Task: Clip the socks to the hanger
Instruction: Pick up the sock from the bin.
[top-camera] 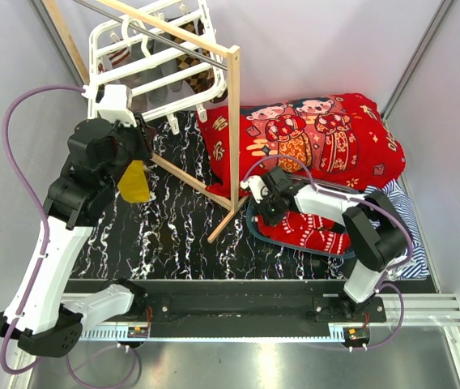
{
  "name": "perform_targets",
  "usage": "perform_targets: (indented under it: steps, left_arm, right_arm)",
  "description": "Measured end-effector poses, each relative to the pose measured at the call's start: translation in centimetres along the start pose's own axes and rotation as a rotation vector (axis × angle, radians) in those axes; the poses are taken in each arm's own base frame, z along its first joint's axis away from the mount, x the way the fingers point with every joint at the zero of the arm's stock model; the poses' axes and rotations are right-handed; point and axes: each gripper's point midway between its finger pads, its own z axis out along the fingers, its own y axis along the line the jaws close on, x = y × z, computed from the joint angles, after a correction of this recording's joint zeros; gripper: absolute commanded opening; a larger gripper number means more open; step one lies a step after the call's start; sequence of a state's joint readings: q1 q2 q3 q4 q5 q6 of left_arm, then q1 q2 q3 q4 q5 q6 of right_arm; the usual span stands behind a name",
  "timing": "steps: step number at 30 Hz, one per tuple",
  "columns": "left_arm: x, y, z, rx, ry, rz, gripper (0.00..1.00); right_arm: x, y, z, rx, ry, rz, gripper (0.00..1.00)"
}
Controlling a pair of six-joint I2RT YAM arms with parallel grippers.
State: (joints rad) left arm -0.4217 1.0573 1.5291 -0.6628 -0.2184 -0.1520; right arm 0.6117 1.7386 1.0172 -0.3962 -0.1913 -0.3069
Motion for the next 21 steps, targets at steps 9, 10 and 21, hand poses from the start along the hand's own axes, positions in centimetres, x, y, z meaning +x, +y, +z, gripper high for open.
perform_targets:
  steps: [9,10,21]
  left_arm:
    - [0.1,-0.3,0.0,0.013,0.004,-0.010,0.00]
    - [0.0,-0.3,0.0,0.014,0.003,-0.012,0.00]
    - [0.0,-1.0,-0.1,0.050,0.007,-0.038,0.00]
  right_arm:
    - [0.2,-0.4,-4.0,0.106,-0.073,0.088,0.00]
    - [-0.5,-0.4,-5.1,0.121,-0.108,0.094,0.00]
    - [-4.6,0.4,-14.3,0.175,-0.407,0.168,0.00]
